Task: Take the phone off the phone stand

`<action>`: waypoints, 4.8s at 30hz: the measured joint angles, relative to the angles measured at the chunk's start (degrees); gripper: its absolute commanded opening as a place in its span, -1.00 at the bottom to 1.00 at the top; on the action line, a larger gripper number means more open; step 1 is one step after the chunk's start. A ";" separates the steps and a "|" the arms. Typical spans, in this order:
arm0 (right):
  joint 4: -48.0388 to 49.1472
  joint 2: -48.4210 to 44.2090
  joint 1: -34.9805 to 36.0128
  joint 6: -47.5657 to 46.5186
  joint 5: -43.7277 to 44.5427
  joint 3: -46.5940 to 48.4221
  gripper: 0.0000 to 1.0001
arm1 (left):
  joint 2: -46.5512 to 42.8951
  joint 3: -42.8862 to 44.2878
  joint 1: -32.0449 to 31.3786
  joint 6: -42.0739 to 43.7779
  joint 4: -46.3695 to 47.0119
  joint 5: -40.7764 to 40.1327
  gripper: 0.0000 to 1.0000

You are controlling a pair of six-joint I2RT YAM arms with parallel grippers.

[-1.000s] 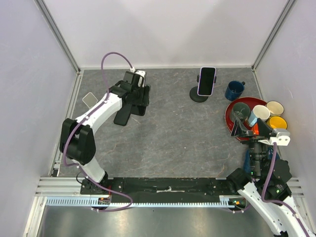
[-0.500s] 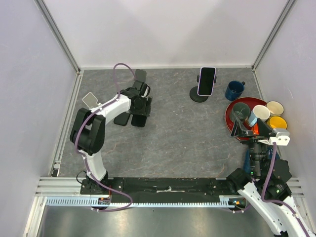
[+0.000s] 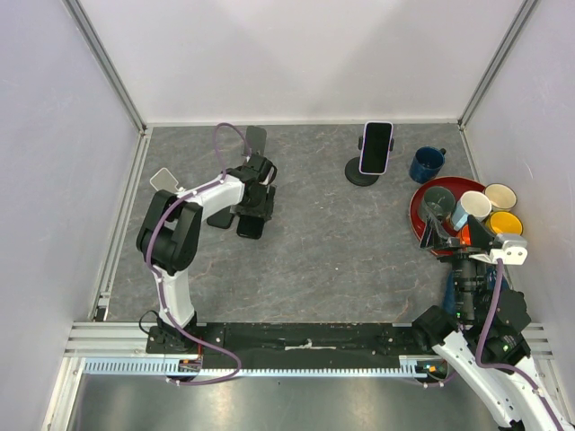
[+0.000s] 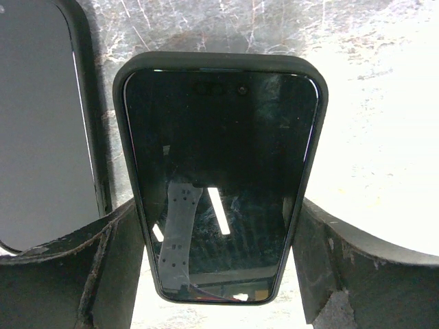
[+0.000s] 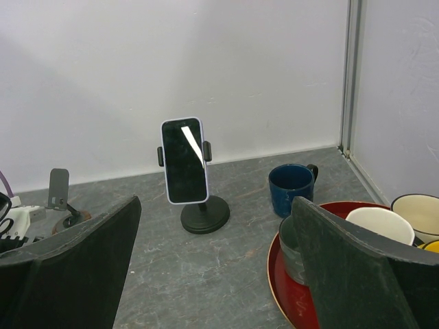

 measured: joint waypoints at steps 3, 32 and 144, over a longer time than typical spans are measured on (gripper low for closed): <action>0.00 0.00 0.00 0.00 0.02 0.00 0.96 | 0.26 0.00 0.00 -0.07 0.07 -0.70 0.06; 0.00 0.00 0.00 0.00 0.00 0.00 0.96 | 3.30 4.13 -0.31 -0.33 -1.16 -3.85 0.56; 28.59 85.64 -22.40 10.67 -28.70 20.63 0.96 | -83.67 -37.11 0.13 3.32 9.60 -4.70 0.96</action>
